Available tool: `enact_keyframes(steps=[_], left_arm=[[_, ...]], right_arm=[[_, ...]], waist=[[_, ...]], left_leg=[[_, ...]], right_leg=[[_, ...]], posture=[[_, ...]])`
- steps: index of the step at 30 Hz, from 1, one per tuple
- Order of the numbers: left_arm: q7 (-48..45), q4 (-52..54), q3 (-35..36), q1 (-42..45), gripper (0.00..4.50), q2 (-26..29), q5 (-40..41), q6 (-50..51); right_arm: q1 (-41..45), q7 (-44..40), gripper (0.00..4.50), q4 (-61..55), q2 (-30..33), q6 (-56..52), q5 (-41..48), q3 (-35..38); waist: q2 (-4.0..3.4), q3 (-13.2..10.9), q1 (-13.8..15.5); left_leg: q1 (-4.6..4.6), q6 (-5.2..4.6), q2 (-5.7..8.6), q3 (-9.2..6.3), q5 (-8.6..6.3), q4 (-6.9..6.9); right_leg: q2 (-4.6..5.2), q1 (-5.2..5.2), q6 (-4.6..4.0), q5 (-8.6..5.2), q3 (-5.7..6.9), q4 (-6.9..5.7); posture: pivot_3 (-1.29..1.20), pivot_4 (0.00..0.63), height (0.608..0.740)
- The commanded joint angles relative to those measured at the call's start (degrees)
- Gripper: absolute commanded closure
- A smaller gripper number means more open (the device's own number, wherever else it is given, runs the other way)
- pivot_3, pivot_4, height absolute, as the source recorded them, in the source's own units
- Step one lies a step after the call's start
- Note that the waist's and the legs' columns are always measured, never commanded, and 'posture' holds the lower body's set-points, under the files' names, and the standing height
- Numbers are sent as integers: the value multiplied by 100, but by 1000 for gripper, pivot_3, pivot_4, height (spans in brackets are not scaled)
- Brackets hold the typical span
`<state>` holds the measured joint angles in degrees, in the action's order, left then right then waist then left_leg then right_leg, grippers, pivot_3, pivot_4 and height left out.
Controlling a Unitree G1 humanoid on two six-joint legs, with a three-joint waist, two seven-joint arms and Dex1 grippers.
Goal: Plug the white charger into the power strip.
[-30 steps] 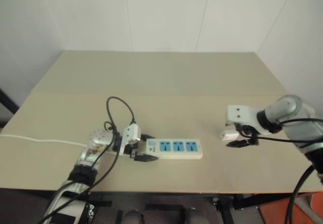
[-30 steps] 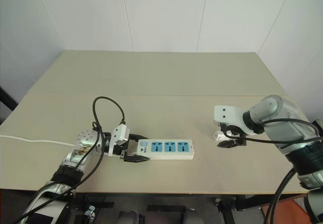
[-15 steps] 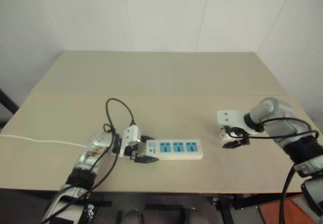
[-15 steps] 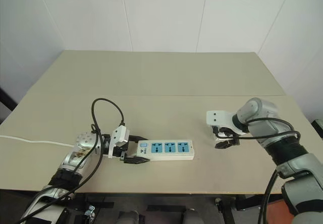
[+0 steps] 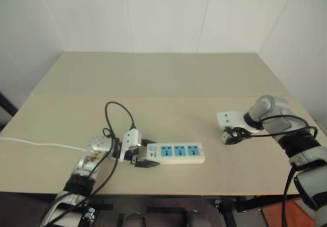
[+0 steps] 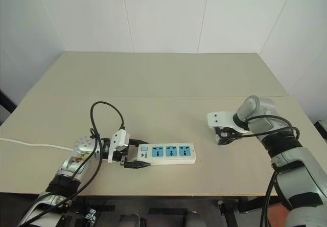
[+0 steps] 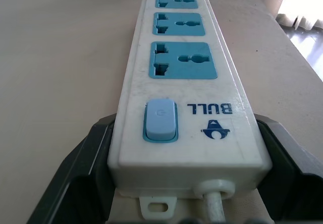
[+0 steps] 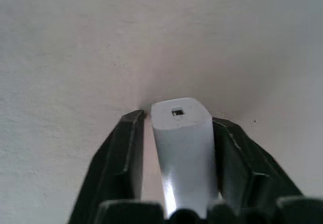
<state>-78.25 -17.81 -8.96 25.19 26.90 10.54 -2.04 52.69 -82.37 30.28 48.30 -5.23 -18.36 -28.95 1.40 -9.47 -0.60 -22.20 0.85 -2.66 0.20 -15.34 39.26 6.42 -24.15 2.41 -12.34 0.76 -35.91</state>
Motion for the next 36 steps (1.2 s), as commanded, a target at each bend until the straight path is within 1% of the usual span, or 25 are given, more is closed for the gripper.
enact_keyframes(steps=[1,4,6,9,11,13,15,16,18,22,23,26,31,36], left_arm=[[43,211,-21,-11,1204,40,114,63],[42,162,-19,29,1204,50,107,59],[26,106,-21,68,1204,57,102,53],[-9,-21,-36,160,1204,52,87,34],[-30,-192,-69,263,1204,24,44,-25],[-76,-382,-114,362,1204,8,0,-111],[-131,-549,-161,450,1204,10,-38,-213],[-150,-609,-173,484,1204,7,-37,-242],[-201,-730,-184,571,1204,6,-32,-290],[-292,-928,-192,742,1204,3,-25,-345],[-307,-987,-186,782,1204,4,-26,-361],[-362,-1134,-171,869,1204,20,-33,-417],[-419,-1309,-168,948,1204,29,-69,-539],[-431,-1340,-180,950,1204,18,-67,-557]], right_arm=[[82,-64,3339,96,3,146,-152,12],[64,-23,3339,73,-28,164,-186,63],[42,27,3339,-89,-30,89,-46,240],[81,45,3339,-432,-128,-302,375,651],[62,76,3339,-798,-320,-682,977,1143],[-87,324,3339,-1299,-665,-1049,1764,1821],[-313,779,3339,-1953,-1182,-1799,2685,2614],[-425,999,3339,-2247,-1372,-2128,2976,2875],[-823,1611,3339,-2857,-1833,-2316,3331,3212],[-1562,2407,3339,-3813,-2712,-2532,4169,3574],[-1659,2484,3339,-3931,-2866,-2610,4347,3563],[-1908,2510,3339,-4006,-3088,-2567,4438,3188],[-2320,2535,3339,-3716,-3368,-1629,4029,2568],[-2475,2566,3339,-3041,-3524,-689,3625,2167]], waist=[[0,0,-1],[-1,0,-2],[-1,1,-4],[-1,0,-12],[-1,0,-12],[-1,0,-18],[-1,0,-13],[-1,0,-11],[-1,0,7],[-1,1,44],[-1,1,38],[-3,1,12],[-3,2,-15],[-3,2,-20]], left_leg=[[1,0,0,0,0,0],[1,0,0,0,0,0],[1,0,0,0,0,0],[0,0,0,0,0,0],[0,0,0,0,0,0],[0,0,-1,-1,0,0],[0,0,-3,-2,0,-1],[-1,0,-5,-3,0,-1],[-4,0,-5,-5,0,-2],[-9,0,-3,-7,0,-1],[-8,0,-3,-7,0,-1],[-5,1,-2,-6,1,-1],[-2,0,-3,-8,1,-2],[0,1,-3,-7,1,-2]], right_leg=[[0,1,0,0,0,0],[0,1,0,0,0,0],[0,1,0,0,0,-1],[0,-2,0,0,-1,-3],[-1,-3,-1,0,-1,-5],[-2,-3,-1,0,0,-5],[-4,-1,-1,1,2,-10],[-5,0,-2,1,4,-15],[-5,1,-2,2,7,-26],[-4,3,-1,2,7,-23],[-4,1,-1,2,5,-25],[-4,-1,-2,2,2,-25],[-7,2,-1,2,2,-23],[-8,1,-1,2,0,-21]], posture=[[0,150,740],[0,150,740],[0,150,740],[0,150,740],[0,150,740],[0,150,740],[0,150,740],[0,150,740],[0,150,740],[0,150,740],[0,150,740],[0,150,740],[0,150,740],[0,150,740]])
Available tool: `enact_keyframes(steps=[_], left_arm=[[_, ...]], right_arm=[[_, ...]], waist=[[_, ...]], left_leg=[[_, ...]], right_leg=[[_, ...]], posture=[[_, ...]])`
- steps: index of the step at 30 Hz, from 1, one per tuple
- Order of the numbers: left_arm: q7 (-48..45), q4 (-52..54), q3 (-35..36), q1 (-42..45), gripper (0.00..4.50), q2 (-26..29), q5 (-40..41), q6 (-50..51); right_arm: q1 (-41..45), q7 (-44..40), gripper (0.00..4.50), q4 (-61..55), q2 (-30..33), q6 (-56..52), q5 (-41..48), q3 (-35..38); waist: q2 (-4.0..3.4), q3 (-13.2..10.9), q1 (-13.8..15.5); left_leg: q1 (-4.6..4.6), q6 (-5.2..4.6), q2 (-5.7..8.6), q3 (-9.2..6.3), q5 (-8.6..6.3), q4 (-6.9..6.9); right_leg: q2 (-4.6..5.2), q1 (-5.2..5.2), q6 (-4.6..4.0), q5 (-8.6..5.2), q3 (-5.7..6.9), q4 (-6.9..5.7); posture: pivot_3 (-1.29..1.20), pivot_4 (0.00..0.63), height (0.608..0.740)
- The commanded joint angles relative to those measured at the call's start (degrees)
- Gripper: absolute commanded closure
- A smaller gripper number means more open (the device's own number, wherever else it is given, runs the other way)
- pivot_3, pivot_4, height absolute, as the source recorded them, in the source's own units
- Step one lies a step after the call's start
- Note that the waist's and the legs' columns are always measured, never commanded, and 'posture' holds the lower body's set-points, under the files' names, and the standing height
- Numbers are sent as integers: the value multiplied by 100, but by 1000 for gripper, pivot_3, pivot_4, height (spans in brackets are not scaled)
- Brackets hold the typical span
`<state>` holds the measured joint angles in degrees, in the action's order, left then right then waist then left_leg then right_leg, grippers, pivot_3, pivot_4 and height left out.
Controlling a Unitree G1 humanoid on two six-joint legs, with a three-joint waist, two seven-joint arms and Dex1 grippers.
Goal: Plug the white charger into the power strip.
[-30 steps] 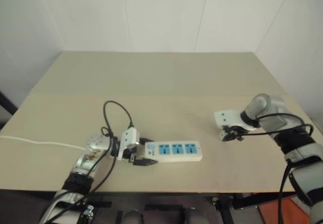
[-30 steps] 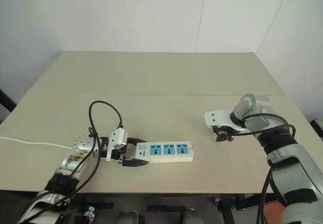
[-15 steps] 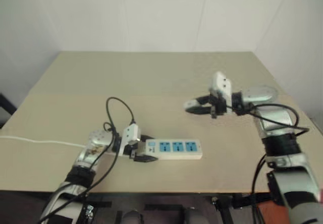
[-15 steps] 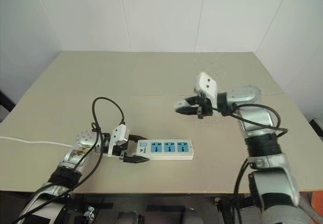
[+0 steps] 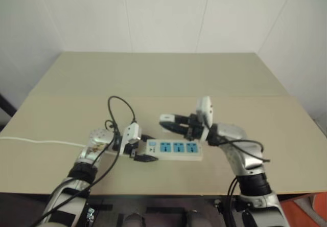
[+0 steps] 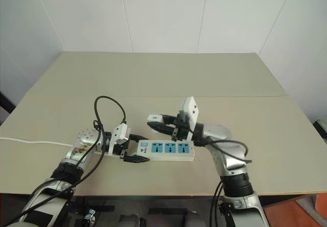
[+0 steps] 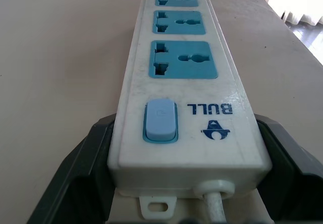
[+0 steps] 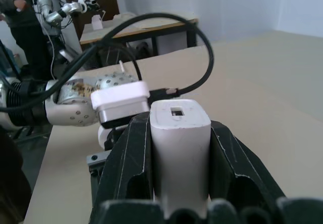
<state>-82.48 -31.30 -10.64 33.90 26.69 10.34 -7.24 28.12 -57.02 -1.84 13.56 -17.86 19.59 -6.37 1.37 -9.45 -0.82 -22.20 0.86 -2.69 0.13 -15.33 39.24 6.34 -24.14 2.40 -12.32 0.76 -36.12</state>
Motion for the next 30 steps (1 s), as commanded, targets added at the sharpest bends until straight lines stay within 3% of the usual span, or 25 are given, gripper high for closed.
enact_keyframes(steps=[1,30], left_arm=[[-11,15,-12,76,1204,41,-42,-35],[-8,126,1,3,1204,48,8,20]], right_arm=[[-17,39,3339,246,-60,651,-184,-116],[-136,-75,3339,676,47,1379,-304,-391]], waist=[[0,0,1],[0,0,2]], left_leg=[[0,0,0,-1,0,0],[-1,0,-1,0,0,0]], right_leg=[[0,0,0,0,0,1],[-1,0,0,0,0,1]], posture=[[0,150,740],[0,150,740]])
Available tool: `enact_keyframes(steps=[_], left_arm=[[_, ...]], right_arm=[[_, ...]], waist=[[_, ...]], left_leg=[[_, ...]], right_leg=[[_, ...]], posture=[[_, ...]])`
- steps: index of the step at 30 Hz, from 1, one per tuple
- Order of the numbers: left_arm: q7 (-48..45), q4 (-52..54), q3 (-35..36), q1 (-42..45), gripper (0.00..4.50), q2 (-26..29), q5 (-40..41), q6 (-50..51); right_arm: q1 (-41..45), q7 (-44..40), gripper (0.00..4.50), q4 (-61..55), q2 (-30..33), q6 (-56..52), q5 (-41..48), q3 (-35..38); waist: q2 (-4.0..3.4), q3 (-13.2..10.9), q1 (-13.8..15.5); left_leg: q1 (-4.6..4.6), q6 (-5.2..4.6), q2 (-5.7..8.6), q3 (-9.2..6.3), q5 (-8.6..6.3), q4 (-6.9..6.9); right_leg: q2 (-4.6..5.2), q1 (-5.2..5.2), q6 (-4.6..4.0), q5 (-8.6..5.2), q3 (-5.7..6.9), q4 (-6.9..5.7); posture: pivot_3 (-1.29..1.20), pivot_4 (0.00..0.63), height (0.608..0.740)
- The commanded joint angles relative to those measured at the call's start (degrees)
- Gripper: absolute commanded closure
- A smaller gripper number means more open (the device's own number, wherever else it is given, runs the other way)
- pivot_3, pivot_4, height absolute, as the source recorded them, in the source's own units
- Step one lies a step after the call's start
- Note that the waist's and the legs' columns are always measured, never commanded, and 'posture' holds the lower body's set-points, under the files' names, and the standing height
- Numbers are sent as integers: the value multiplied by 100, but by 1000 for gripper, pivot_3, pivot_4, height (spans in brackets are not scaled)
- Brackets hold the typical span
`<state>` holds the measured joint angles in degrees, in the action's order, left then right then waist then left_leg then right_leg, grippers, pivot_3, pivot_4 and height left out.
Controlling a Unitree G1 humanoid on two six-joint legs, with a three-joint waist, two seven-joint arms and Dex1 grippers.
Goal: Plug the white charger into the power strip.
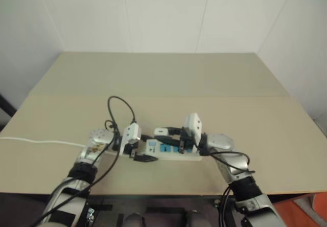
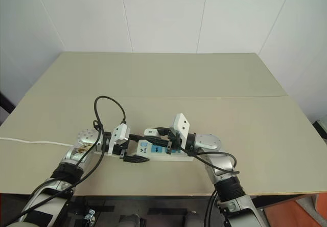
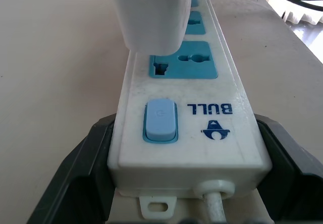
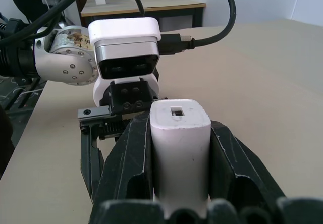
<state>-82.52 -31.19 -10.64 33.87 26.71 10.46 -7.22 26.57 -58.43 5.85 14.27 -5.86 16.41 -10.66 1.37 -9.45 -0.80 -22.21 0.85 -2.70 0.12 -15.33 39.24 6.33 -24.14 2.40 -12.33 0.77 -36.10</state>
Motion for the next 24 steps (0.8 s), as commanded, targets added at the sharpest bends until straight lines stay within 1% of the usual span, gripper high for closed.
enact_keyframes(steps=[1,24], left_arm=[[-1,105,-1,13,1204,39,-6,15],[5,82,8,49,1204,55,-17,22]], right_arm=[[20,74,3339,-78,-28,194,11,40],[-72,-13,3339,106,-48,370,-22,-63]], waist=[[0,0,0],[0,0,0]], left_leg=[[0,0,0,0,0,0],[0,0,0,0,0,0]], right_leg=[[0,0,0,0,0,0],[0,0,0,0,0,0]], posture=[[0,150,740],[0,150,740]])
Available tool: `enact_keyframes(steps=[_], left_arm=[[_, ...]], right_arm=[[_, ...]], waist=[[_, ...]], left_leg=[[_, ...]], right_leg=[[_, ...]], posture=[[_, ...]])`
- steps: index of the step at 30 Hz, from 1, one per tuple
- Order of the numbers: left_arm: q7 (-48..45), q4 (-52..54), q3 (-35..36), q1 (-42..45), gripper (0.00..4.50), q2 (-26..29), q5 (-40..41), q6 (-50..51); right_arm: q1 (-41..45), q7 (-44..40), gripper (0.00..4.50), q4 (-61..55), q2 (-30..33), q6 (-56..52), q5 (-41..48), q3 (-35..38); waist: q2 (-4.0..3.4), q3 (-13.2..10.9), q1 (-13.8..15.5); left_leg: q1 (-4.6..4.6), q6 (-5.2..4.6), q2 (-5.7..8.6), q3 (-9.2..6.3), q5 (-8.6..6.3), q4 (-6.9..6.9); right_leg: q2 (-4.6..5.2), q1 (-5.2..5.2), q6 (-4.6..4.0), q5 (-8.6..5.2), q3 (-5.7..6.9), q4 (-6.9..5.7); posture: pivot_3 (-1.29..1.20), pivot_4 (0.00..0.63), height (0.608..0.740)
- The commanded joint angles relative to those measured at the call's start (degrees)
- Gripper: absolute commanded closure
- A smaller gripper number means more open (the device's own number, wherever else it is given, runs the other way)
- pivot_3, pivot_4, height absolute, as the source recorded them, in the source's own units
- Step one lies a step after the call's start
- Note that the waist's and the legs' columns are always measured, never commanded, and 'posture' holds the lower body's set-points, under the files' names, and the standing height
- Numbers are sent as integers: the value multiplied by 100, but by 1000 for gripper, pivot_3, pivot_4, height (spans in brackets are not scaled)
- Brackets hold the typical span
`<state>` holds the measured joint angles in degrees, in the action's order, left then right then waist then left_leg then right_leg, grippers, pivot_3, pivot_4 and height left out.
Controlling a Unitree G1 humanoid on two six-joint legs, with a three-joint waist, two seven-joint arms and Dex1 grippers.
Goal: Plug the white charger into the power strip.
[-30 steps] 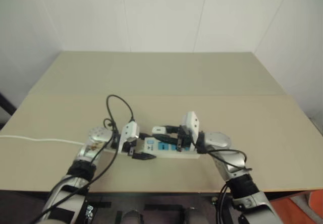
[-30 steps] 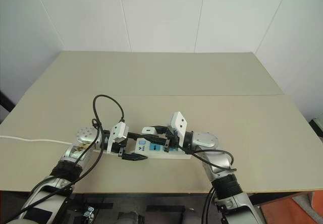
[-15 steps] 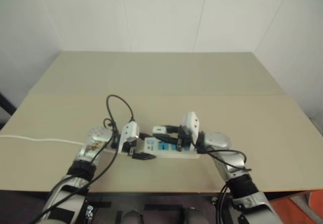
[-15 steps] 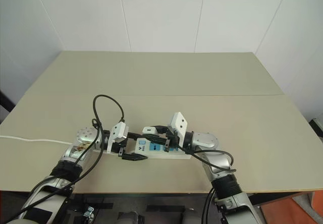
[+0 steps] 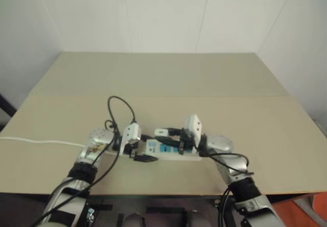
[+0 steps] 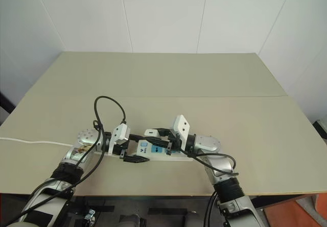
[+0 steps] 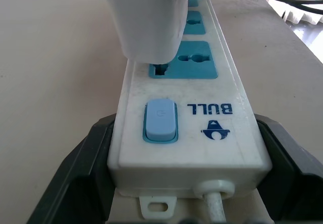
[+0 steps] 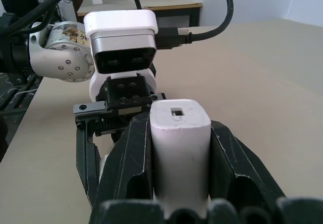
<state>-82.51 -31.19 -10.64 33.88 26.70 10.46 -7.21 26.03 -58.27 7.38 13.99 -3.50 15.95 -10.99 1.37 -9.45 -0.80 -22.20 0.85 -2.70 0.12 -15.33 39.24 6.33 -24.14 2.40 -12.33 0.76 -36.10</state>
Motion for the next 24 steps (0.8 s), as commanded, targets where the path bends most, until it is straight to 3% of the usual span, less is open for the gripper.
enact_keyframes(steps=[1,16,24], left_arm=[[5,78,9,51,1204,57,-17,19],[13,76,20,58,1204,87,-26,25],[7,39,30,105,1204,109,-34,20]], right_arm=[[-15,-38,3339,-42,-21,133,19,-39],[51,-42,3339,229,61,64,-209,-198],[63,-113,3339,190,449,-233,-338,-306]], waist=[[0,0,0],[0,0,-1],[0,1,4]], left_leg=[[0,0,0,0,0,0],[3,0,0,0,0,0],[7,0,0,0,0,0]], right_leg=[[0,0,0,0,0,0],[0,2,0,0,-1,1],[0,5,0,0,-2,2]], posture=[[0,150,740],[0,150,740],[0,150,740]])
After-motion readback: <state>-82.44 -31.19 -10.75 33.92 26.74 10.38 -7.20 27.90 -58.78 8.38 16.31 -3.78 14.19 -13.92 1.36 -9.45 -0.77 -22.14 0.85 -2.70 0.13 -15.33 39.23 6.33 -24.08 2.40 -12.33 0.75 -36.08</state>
